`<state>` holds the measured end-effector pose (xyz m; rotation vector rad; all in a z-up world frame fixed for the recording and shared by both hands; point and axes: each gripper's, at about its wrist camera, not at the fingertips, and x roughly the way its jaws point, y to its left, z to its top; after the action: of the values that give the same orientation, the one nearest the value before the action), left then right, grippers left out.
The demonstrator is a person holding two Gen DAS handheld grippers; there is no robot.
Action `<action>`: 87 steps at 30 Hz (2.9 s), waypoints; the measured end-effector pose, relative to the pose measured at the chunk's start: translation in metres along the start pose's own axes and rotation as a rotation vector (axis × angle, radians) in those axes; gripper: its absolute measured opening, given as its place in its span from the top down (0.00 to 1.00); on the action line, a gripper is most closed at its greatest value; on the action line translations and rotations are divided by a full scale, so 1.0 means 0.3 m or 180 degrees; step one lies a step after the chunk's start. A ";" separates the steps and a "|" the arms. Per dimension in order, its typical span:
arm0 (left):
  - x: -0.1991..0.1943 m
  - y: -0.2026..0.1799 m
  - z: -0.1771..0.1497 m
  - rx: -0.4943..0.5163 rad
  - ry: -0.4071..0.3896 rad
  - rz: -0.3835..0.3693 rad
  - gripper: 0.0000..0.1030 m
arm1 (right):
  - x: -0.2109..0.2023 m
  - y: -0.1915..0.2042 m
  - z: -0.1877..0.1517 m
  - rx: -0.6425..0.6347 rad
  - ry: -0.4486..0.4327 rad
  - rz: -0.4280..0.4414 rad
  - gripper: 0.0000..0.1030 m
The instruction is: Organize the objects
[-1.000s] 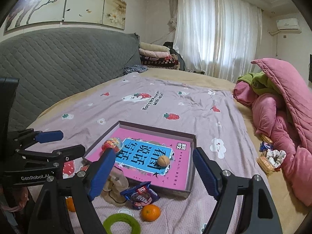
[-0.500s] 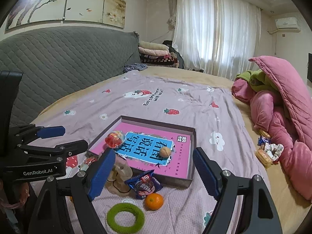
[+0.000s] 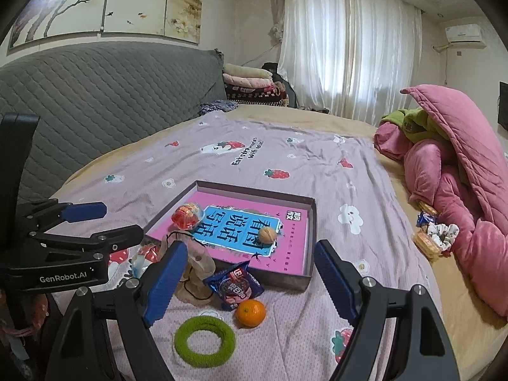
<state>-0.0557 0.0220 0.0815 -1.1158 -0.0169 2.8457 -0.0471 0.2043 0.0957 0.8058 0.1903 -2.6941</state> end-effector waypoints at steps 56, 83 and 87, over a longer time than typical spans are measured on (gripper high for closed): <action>-0.036 -0.052 -0.216 0.0148 0.0251 0.0125 0.29 | -0.008 0.076 -0.203 -0.0140 0.0432 -0.0038 0.21; 0.052 0.054 -0.357 0.0055 0.0573 0.0212 0.29 | 0.069 0.084 -0.297 -0.0082 0.0696 0.0007 0.21; 0.070 0.063 -0.363 0.0038 0.0605 0.0219 0.29 | 0.080 0.068 -0.299 -0.0025 0.0707 -0.0012 0.21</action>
<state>0.0015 0.0028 -0.0135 -1.4051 0.0519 2.7803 -0.0132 0.1981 0.0069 1.1026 0.2535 -2.6014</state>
